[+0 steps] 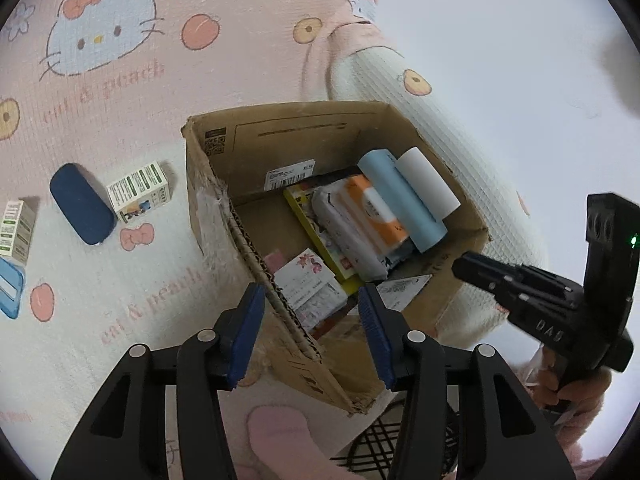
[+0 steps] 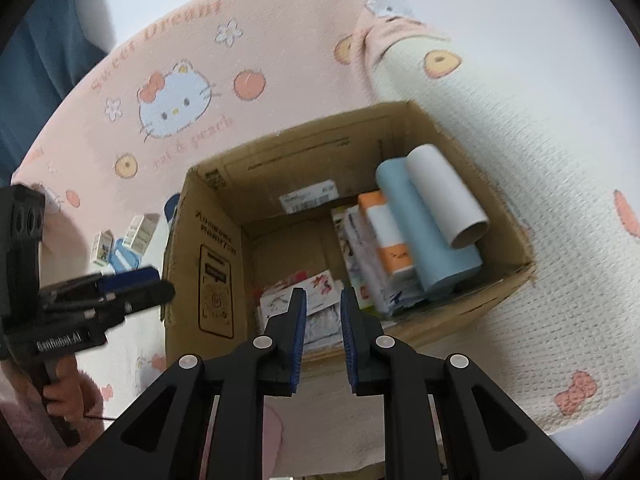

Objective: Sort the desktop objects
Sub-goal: 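Withdraw both tools from the box back over the bed, then move the left gripper down around the navy glasses case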

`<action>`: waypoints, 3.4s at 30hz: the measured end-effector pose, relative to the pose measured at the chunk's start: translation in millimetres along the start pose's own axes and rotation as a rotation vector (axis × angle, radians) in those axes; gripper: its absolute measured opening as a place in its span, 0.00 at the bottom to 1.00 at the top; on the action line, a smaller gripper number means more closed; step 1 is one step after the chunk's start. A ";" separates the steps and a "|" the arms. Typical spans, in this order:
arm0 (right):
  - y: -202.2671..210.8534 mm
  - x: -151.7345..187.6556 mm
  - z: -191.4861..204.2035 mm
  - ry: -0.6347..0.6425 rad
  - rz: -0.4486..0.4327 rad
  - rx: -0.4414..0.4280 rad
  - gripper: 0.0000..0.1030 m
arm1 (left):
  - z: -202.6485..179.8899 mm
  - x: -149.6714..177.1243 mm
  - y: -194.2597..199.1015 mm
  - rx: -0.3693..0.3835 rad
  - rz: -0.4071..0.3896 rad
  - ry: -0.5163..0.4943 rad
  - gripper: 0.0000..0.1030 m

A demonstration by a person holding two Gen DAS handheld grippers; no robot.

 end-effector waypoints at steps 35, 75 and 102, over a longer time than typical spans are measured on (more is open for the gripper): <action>-81.7 -47.1 252.4 0.214 -0.026 -0.252 0.54 | 281.2 12.6 103.9 -0.290 -0.339 0.323 0.59; -306.7 -25.8 238.9 0.082 0.123 -0.125 0.12 | 362.0 -145.9 -77.3 -0.323 -0.119 0.087 0.59; -294.2 -22.4 244.9 0.176 0.049 -0.172 0.14 | 350.8 -90.4 -51.6 -0.229 -0.047 0.043 0.64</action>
Point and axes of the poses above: each gripper's, at about its wrist camera, not at the fingertips, and y roughly against the way its jaws point, z to its left, x to its underside, the point moved 9 cm from there along -y, roughly the way its jaws point, and after that the axes turned 3 degrees about y, right-handed, at the moved point
